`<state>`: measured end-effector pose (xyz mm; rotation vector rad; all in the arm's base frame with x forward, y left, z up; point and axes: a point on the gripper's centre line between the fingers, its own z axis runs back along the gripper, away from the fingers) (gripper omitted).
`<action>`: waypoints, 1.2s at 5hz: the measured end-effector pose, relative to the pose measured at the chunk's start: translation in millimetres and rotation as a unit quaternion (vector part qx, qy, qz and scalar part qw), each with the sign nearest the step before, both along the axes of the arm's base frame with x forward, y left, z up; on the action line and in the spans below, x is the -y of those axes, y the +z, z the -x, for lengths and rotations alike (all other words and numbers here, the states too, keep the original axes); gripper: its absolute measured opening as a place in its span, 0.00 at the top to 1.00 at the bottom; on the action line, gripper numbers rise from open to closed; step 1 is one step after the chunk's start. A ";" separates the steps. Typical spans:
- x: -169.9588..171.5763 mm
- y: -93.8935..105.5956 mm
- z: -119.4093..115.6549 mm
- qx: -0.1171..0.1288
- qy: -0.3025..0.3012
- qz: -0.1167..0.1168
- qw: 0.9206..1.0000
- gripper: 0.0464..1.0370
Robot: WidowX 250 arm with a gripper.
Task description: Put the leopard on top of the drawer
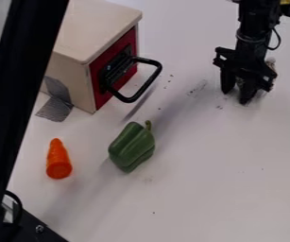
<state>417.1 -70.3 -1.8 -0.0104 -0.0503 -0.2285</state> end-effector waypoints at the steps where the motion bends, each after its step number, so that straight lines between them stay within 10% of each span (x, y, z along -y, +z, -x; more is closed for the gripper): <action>1: 2.1 4.9 -0.4 0.003 0.003 0.009 1.000 0.80; 4: -57.1 106.5 14.0 0.090 0.077 0.020 0.993 0.96; 6: -136.3 151.2 85.1 0.108 0.178 0.024 0.978 0.96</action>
